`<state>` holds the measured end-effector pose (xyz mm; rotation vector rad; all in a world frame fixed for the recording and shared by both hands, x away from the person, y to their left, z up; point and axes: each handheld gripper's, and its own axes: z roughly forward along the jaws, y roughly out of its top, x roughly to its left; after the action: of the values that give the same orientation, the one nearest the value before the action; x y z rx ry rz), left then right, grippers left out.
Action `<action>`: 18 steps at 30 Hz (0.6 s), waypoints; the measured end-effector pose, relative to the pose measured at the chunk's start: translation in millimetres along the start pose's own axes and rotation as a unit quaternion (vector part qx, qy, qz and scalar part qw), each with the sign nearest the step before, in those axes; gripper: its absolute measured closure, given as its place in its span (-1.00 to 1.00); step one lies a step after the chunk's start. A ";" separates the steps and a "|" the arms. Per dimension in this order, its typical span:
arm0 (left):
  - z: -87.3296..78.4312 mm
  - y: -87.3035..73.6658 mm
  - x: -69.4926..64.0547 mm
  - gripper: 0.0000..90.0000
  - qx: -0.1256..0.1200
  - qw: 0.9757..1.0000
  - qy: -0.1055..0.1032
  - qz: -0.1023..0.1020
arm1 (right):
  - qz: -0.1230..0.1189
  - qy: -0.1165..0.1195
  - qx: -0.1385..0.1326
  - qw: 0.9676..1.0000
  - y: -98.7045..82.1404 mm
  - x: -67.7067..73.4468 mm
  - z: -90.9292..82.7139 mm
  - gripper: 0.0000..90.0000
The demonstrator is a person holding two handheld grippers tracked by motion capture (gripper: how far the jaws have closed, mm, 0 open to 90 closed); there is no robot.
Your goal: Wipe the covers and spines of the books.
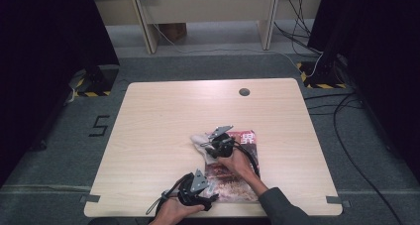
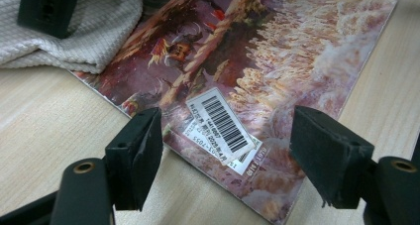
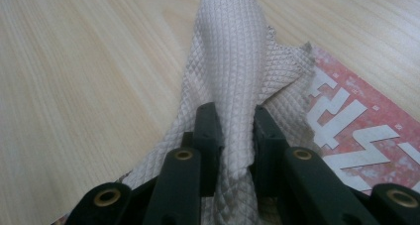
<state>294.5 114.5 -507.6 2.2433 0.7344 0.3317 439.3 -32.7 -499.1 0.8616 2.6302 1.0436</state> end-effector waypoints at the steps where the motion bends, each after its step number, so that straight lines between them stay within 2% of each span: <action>1: 0.0 0.0 0.0 -0.37 0.000 1.000 0.000 0.000 | 0.000 0.000 0.001 1.000 -0.5 0.5 -0.6 0.72; 8: -0.1 -0.2 0.0 -0.37 0.000 1.000 0.000 0.002 | 0.009 -0.005 0.002 1.000 -5.7 -5.3 -6.2 0.71; 18: -0.1 -0.1 0.1 -0.37 0.000 1.000 0.000 0.002 | 0.041 -0.047 0.006 0.998 -34.4 -38.0 -37.5 0.70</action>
<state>294.5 114.7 -507.6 2.2446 0.7299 0.3340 441.1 -96.2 -496.3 1.0036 2.5463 0.9824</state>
